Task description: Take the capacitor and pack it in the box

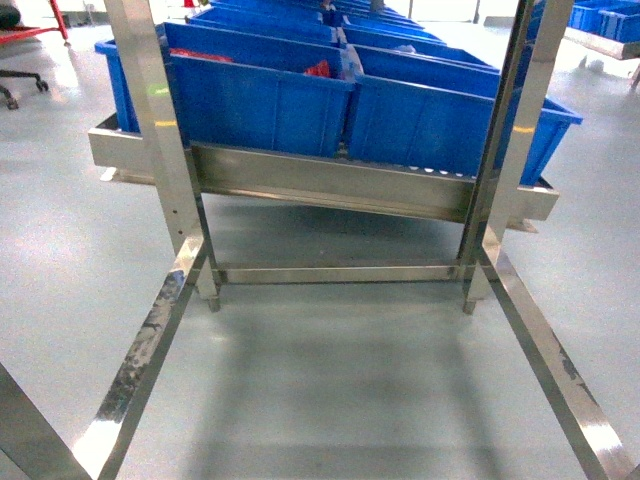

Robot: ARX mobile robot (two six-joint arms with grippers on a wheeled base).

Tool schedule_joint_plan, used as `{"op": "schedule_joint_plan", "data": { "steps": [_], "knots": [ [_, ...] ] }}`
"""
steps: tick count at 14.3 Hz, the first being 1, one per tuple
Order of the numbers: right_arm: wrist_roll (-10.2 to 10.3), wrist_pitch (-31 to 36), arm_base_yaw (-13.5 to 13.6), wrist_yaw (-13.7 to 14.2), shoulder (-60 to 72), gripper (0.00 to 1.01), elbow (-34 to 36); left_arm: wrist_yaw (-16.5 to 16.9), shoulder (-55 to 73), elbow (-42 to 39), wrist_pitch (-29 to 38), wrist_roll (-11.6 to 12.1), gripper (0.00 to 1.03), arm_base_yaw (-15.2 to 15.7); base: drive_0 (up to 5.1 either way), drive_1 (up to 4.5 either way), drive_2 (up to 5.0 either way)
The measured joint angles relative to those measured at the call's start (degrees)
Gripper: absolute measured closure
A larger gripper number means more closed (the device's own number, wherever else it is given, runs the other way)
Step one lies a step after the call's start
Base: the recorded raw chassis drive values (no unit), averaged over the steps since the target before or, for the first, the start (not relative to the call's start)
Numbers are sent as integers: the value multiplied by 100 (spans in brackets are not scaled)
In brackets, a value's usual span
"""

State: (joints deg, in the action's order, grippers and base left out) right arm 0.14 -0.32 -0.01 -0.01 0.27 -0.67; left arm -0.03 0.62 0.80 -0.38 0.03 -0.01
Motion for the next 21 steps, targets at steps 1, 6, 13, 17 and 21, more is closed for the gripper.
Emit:
{"op": "schedule_joint_plan", "data": {
  "steps": [1, 6, 13, 17, 21],
  "knots": [
    [0, 0, 0, 0, 0, 3, 0, 2, 0, 0, 0, 0, 5, 0, 0, 0, 0],
    [0, 0, 0, 0, 0, 3, 0, 2, 0, 0, 0, 0, 5, 0, 0, 0, 0],
    [0, -2, 0, 4, 0, 3, 0, 4, 0, 0, 4, 0, 5, 0, 0, 0, 0],
    [-4, -4, 0, -4, 0, 3, 0, -2, 0, 0, 13, 2, 5, 0, 0, 0, 0],
    [7, 2, 0, 7, 0, 3, 0, 9, 0, 0, 9, 2, 5, 0, 0, 0, 0]
  ]
}}
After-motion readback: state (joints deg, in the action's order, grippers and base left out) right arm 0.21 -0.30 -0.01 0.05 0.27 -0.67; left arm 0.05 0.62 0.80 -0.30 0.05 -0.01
